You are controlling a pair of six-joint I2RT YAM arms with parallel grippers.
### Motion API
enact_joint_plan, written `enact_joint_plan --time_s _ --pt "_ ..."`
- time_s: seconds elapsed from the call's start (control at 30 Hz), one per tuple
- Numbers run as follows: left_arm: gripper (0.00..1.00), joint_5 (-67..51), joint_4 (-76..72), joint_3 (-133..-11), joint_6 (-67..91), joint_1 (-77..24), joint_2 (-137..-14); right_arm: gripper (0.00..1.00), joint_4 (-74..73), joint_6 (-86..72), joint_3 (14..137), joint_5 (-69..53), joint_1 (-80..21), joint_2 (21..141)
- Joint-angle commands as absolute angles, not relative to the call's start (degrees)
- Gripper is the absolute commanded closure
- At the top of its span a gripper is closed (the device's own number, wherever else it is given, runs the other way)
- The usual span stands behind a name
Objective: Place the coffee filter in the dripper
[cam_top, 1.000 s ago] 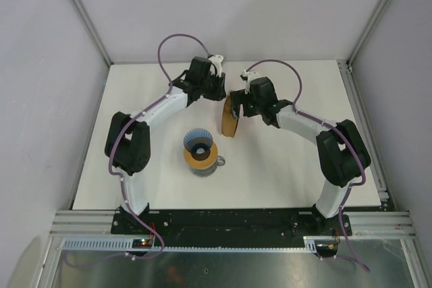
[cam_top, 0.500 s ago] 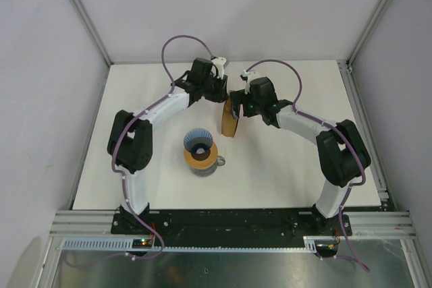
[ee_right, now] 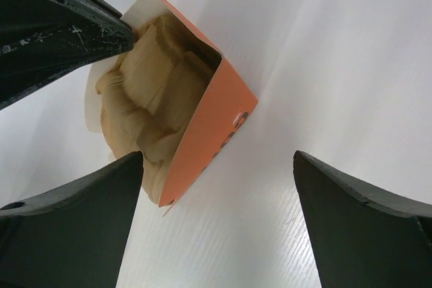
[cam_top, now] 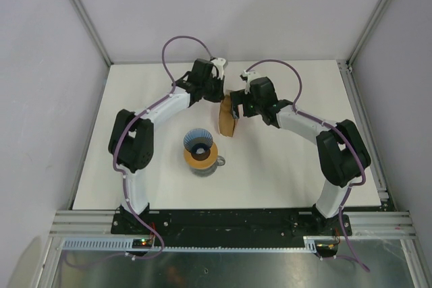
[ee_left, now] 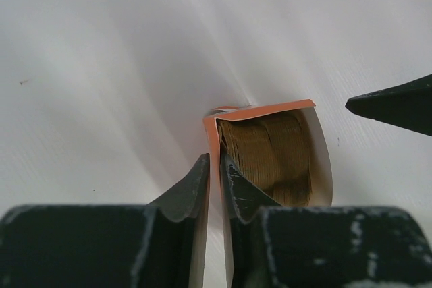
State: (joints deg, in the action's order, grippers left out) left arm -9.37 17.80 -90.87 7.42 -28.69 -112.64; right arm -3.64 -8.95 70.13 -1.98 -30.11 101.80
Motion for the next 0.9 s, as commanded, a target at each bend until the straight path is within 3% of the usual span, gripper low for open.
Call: enact_joint_plan --time_s 0.0,0.2,0.87 --pt "0.84 -7.2 17.23 -92.14 5.67 -29.09 -111.19 0.03 -3.24 -8.48 70.14 -1.94 -29.57 101.48" --pt "0.81 -7.01 17.2 -91.48 4.81 -29.09 -109.79 0.03 -3.73 -8.72 70.14 -1.56 -29.13 101.97" --pt "0.81 -7.59 17.22 -88.23 3.39 -28.32 -106.54 0.03 -7.72 -7.17 69.99 0.0 -27.47 100.94"
